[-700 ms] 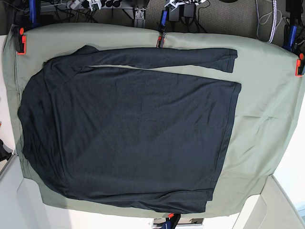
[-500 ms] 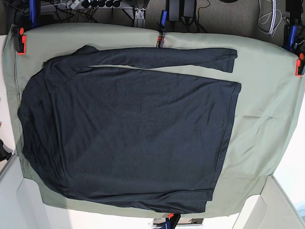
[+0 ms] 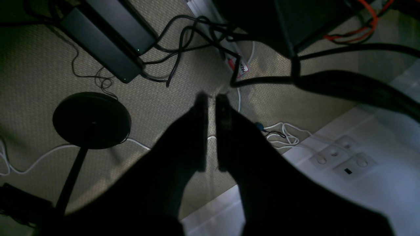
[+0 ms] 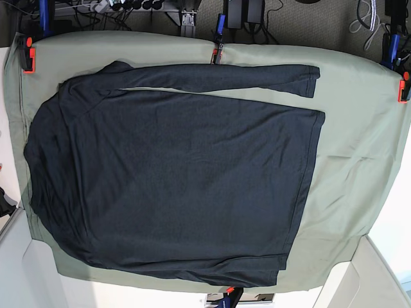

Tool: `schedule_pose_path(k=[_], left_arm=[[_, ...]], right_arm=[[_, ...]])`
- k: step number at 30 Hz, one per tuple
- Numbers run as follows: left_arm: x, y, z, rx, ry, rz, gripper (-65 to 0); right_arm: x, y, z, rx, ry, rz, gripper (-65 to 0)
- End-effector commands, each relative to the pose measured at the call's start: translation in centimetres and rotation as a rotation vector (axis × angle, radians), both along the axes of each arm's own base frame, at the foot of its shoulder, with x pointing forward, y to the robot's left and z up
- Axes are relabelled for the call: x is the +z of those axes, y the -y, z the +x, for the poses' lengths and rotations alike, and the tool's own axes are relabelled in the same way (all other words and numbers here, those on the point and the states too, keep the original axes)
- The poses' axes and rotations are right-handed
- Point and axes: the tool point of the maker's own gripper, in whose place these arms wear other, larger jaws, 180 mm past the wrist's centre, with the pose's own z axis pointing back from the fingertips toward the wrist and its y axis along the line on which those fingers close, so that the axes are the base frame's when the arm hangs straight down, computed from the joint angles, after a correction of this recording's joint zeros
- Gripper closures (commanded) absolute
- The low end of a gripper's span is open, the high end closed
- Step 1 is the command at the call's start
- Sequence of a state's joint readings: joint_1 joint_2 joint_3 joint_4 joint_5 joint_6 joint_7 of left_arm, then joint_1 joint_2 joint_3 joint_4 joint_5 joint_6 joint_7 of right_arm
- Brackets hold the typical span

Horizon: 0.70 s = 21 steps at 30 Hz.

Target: Fold the T-shirt properly

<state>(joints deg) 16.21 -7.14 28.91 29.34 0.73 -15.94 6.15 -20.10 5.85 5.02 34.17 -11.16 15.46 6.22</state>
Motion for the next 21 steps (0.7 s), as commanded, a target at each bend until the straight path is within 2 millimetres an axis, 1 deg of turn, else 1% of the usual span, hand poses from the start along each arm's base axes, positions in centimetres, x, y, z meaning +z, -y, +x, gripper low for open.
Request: schedule_pose_path(k=[1, 7, 10, 13, 15, 16, 18, 21], left_arm=[[0.1, -0.1, -0.7, -0.005, -0.018, -0.001, -4.3], [0.5, -0.8, -2.2, -0.008, -0.034, 0.008, -4.3], [1.1, -1.2, -1.9, 0.016, -0.003, 0.000, -4.3], [2.0, -2.2, -1.1, 0.091, 0.044, 0.000, -4.4], [3.0, -2.3, -0.5, 0.168, 0.071, -0.025, -5.0], [3.6, -2.5, -0.1, 0.198, 0.086, -0.043, -6.4], [5.1, -2.7, 0.7, 0.255, 0.114, -0.096, -10.3], [7.9, -2.6, 1.6, 0.339, 0.152, -0.190, -17.0]], right_arm=[[0.1, 0.3, -0.3, -0.002, 0.004, 0.003, -6.4], [0.7, 0.8, -1.3, 0.009, 0.003, -0.003, -6.4], [1.5, 0.5, -1.3, 0.023, 0.026, 0.023, -6.4], [2.8, -0.1, -1.0, -0.006, 0.064, 0.090, -6.4], [4.0, -0.5, -0.5, -0.029, 0.102, 0.137, -6.4], [4.7, -0.7, -0.2, -0.034, 0.122, 0.161, -6.4], [6.2, -0.8, 0.4, -0.035, 0.165, 0.198, -6.4], [8.7, -0.4, 1.3, -0.039, 0.235, 0.210, -6.4]])
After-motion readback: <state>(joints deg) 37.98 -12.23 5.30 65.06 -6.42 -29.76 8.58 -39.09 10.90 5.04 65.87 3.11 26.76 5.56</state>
